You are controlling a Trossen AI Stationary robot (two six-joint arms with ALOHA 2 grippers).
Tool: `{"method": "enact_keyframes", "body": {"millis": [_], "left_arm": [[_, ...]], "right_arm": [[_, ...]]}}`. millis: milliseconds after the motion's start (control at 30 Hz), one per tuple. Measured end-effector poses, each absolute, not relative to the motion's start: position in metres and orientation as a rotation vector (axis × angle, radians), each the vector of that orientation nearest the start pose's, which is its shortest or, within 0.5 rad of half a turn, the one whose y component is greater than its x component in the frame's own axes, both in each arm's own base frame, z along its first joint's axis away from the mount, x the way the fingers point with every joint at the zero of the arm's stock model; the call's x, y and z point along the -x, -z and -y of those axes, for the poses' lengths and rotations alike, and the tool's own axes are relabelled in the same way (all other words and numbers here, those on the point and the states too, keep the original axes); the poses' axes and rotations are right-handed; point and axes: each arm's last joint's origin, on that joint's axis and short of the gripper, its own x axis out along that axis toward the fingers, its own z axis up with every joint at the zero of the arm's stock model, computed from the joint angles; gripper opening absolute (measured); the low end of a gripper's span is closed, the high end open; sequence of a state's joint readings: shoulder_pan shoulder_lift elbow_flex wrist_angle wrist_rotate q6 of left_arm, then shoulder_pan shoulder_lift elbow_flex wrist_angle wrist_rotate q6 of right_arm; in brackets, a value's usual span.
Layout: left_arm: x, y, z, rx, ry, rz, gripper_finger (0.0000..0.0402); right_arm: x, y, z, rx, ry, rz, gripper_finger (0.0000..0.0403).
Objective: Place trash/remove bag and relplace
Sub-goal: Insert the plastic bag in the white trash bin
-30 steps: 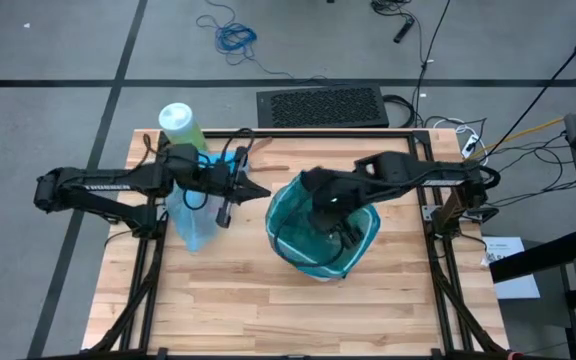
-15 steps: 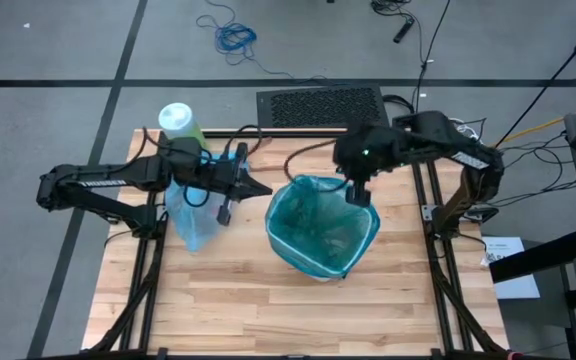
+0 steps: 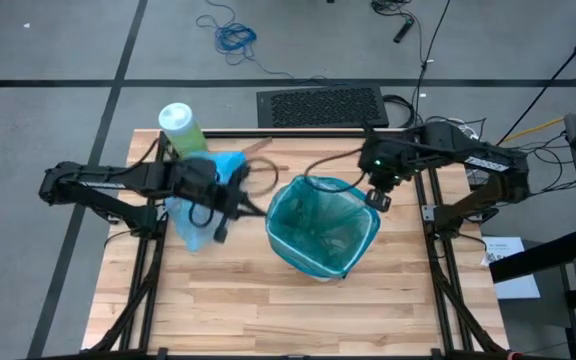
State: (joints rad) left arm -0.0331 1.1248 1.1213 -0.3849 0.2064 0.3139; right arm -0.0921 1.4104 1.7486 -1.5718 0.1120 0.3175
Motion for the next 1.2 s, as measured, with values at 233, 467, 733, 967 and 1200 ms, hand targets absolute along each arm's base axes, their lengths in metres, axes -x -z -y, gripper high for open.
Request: {"method": "enact_keyframes", "body": {"millis": [233, 467, 733, 967, 1200], "left_arm": [[-0.247, -0.344, 0.048, -0.350, 0.283, -0.468, 0.0000], [-0.282, -0.312, 0.057, -0.384, 0.166, -0.561, 0.0000], [-0.290, -0.305, 0.037, -0.439, -0.101, -0.618, 0.0000], [-0.274, -0.324, 0.012, -0.429, -0.184, -0.589, 0.0000], [-0.246, -0.350, -0.001, -0.399, -0.222, -0.499, 0.0000]], "right_arm": [[-0.183, -0.384, 0.019, -0.409, 0.509, -1.230, 0.0000], [-0.181, -0.359, 0.002, -0.523, 0.412, -1.201, 0.0000], [-0.196, -0.342, -0.024, -0.602, 0.256, -1.117, 0.0000], [-0.206, -0.326, -0.051, -0.648, 0.149, -1.064, 0.0000], [-0.174, -0.344, -0.051, -0.473, 0.431, -1.125, 0.0000]]}}
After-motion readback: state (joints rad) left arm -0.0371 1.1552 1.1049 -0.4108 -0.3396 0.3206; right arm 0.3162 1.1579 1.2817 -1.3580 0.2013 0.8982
